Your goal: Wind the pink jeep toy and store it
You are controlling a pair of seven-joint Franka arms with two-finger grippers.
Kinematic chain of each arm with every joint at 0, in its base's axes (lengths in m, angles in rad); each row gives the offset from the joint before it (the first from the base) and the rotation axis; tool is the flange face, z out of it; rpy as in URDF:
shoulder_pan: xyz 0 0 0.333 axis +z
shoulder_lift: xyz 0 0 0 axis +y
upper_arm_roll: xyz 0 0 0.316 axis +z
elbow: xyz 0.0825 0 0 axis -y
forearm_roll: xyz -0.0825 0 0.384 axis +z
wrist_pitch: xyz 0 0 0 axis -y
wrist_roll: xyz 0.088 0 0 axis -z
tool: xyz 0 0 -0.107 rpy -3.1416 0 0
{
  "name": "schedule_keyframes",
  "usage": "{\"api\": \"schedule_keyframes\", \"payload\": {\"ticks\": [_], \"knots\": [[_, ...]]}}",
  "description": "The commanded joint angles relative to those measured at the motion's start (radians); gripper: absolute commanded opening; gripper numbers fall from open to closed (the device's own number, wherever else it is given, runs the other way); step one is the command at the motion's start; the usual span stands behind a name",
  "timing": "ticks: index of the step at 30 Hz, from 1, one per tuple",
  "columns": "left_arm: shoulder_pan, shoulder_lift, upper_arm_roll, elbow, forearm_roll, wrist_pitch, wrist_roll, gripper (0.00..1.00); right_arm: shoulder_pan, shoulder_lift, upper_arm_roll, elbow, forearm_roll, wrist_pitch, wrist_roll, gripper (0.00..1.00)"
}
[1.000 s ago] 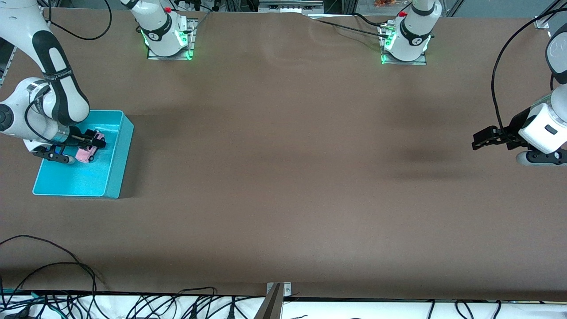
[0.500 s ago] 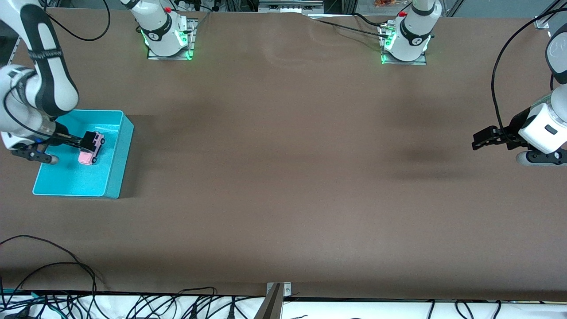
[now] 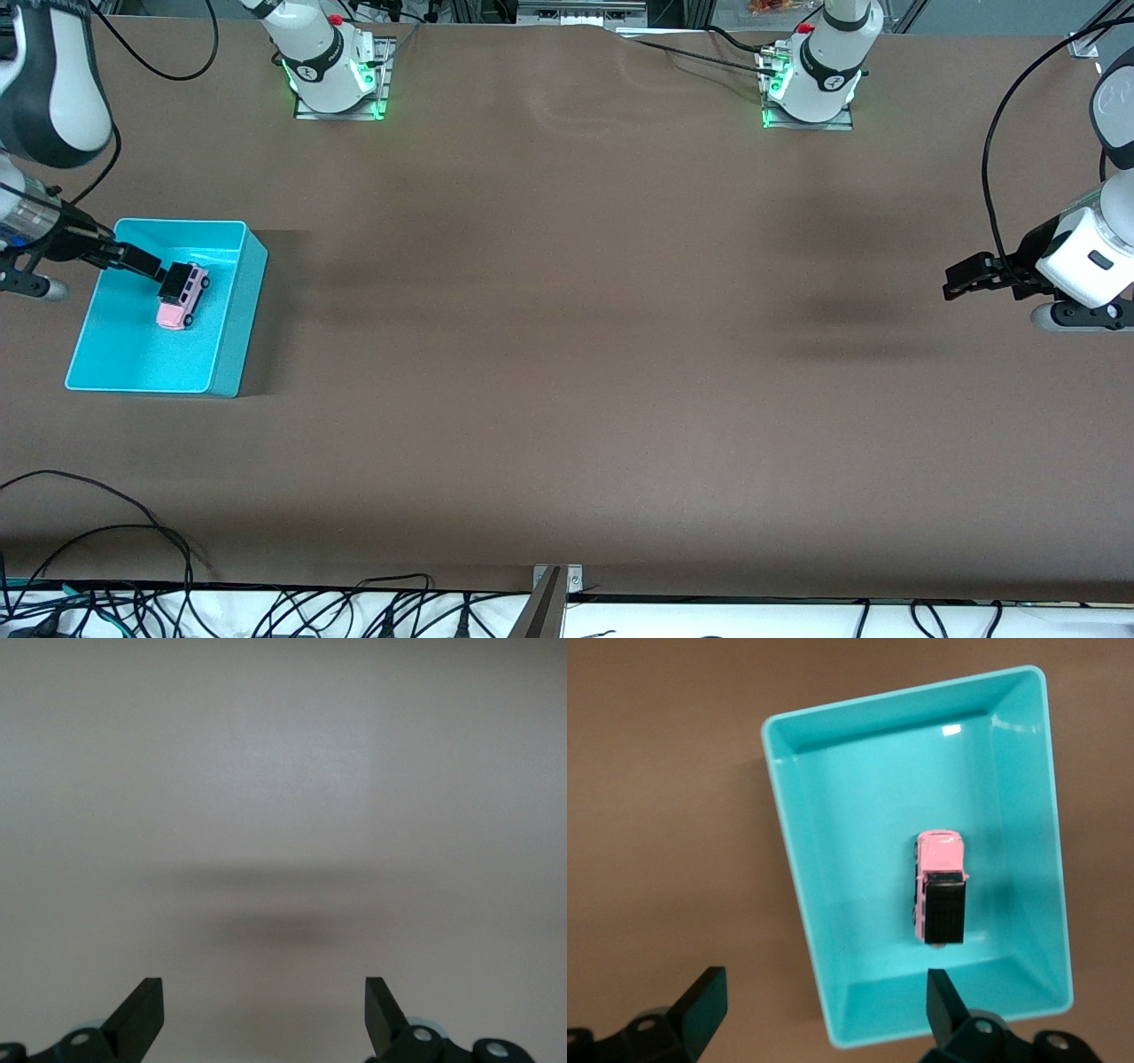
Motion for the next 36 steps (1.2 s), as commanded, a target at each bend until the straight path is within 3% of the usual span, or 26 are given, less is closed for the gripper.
{"api": "schedule_keyframes", "payload": {"ticks": [1, 6, 12, 16, 21, 36], "knots": [[0.008, -0.01, -0.007, -0.011, 0.014, 0.004, 0.018, 1.0, 0.033, 0.026, 0.022, 0.217, 0.01, -0.233, 0.022, 1.0], [0.008, -0.01, -0.007, -0.011, 0.014, 0.004, 0.018, 1.0, 0.035, 0.038, 0.068, 0.359, 0.021, -0.394, 0.08, 1.0], [0.008, -0.01, -0.007, -0.011, 0.014, 0.004, 0.018, 1.0, 0.03, 0.043, 0.114, 0.434, 0.044, -0.454, 0.09, 1.0], [0.008, -0.01, -0.007, -0.011, 0.014, 0.004, 0.018, 1.0, 0.0, 0.041, 0.183, 0.44, 0.071, -0.444, 0.136, 1.0], [0.008, -0.01, -0.007, -0.011, 0.014, 0.004, 0.018, 1.0, -0.073, 0.032, 0.315, 0.439, 0.055, -0.416, 0.156, 1.0], [0.008, -0.01, -0.007, -0.011, 0.014, 0.004, 0.018, 1.0, -0.077, 0.034, 0.312, 0.454, 0.052, -0.424, 0.128, 1.0]]}}
